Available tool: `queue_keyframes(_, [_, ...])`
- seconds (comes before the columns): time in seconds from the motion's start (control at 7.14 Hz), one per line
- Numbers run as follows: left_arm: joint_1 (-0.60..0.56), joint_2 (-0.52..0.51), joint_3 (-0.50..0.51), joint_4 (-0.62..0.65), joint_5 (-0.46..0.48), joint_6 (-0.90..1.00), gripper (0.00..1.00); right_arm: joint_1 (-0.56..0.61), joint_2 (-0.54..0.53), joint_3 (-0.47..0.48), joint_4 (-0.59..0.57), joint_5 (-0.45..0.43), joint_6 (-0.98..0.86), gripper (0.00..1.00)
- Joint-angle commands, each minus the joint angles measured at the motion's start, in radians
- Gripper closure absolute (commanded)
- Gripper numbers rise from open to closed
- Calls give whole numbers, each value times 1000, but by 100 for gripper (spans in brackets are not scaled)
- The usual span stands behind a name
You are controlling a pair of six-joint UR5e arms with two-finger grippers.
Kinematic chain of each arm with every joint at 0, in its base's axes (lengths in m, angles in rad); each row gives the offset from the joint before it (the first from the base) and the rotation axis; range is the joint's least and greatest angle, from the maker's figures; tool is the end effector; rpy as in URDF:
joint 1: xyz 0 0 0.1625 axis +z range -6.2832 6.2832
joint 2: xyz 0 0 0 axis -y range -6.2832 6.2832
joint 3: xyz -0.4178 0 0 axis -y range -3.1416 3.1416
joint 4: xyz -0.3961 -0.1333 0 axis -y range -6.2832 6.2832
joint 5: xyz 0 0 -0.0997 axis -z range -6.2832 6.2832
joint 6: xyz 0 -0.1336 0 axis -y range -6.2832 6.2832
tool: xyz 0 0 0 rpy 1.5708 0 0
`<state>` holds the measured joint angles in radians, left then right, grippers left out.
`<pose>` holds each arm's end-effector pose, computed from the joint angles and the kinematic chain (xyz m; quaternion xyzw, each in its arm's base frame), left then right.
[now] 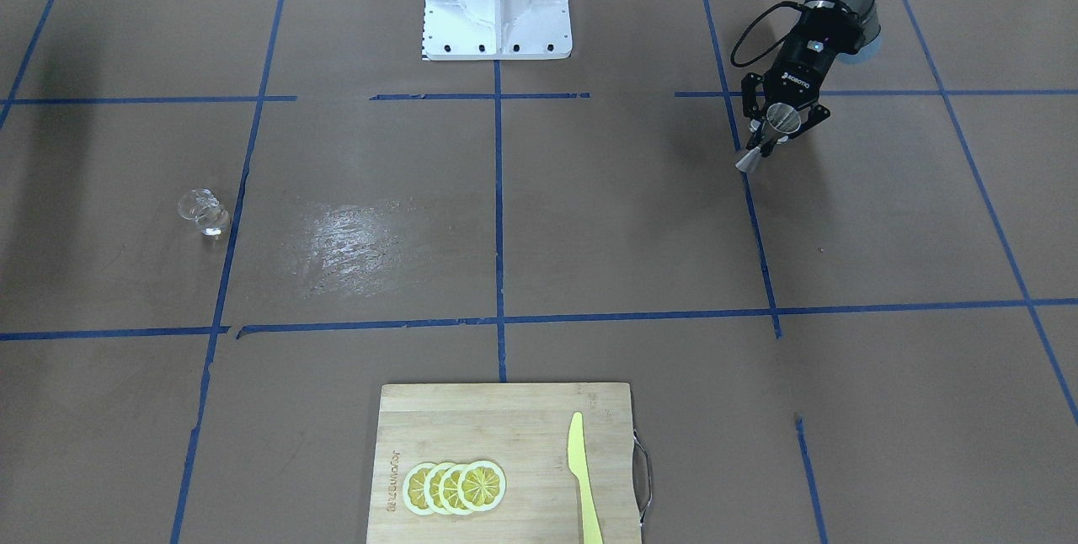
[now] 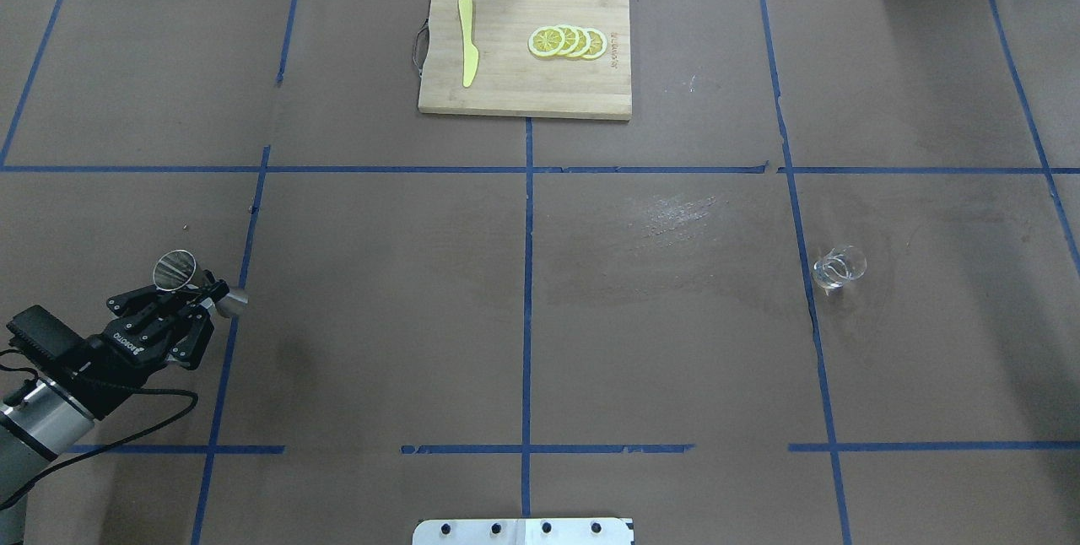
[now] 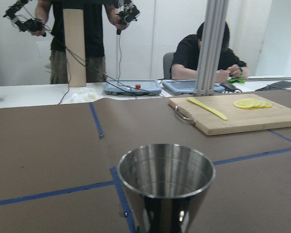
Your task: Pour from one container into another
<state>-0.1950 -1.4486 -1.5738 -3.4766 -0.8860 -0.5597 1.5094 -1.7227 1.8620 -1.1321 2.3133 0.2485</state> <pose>0.3719 -0.2955 0.5047 0.5896 0.4851 -0.0058 0.6458 0.0143 -0.4681 0.5485 0.2087 -0.3846 -0.0195 0.8990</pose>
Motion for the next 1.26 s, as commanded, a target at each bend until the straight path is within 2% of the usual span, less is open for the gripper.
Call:
queue_keyframes(0.0, [-101, -22, 0, -65, -247, 222, 100, 0, 0, -1, 0, 0, 0, 0])
queue_keyframes(0.28, [-104, -79, 6, -91, -298, 257, 100, 0, 6, 0, 0, 0, 17, 0])
queue_keyframes(0.42, [-138, -81, 8, -85, -394, 297, 100, 0, 6, 0, -2, 1, 17, 0])
queue_keyframes(0.56, [-214, -107, 8, -49, -541, 385, 100, 0, 6, 0, 0, 2, 17, 0])
queue_keyframes(0.7, [-268, -184, 8, 34, -645, 435, 100, 0, 6, 0, -2, 0, 17, 0])
queue_keyframes(0.84, [-283, -259, 8, 139, -686, 443, 100, 0, 6, 0, -2, 0, 15, 0])
queue_keyframes(1.12, [-285, -399, 9, 294, -688, 439, 100, 0, 3, -1, -2, 0, 17, 0])
